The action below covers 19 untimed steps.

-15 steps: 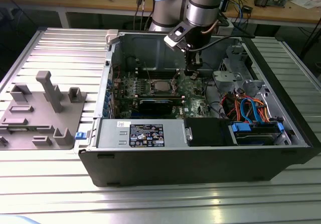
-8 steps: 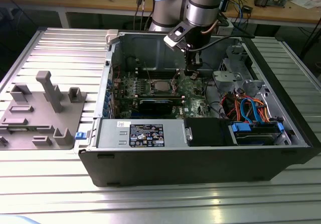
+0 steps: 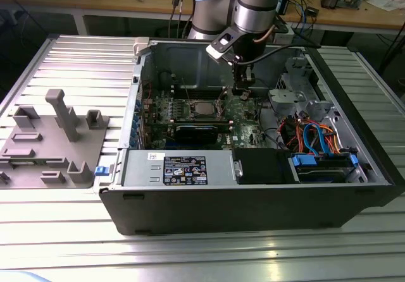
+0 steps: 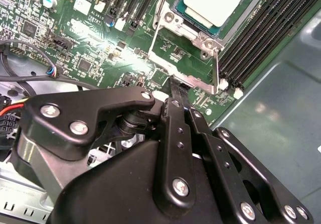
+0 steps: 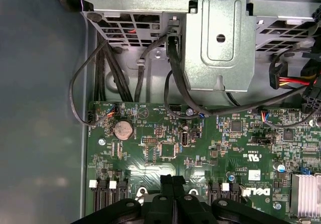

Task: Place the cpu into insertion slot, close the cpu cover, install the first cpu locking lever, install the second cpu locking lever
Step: 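Close the cpu cover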

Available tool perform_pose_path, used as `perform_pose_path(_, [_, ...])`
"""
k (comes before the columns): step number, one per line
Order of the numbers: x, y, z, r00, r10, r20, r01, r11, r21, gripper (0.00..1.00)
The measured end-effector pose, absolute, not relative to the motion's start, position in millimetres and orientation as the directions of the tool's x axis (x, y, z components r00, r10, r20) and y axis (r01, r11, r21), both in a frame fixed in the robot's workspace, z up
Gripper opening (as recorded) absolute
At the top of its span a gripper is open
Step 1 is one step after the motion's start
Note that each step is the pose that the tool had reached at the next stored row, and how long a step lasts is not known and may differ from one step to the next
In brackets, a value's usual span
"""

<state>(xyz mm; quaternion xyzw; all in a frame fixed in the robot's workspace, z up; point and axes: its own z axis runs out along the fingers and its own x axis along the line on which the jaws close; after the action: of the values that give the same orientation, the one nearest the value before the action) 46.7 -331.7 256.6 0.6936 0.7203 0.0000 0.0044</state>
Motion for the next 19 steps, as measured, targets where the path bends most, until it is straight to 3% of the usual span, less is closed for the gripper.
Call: perform_pose_path(19, [42.2, -331.7, 256.5, -0.038, 0.999, -0.006, 0.999, 0.038, 0.006, 0.11])
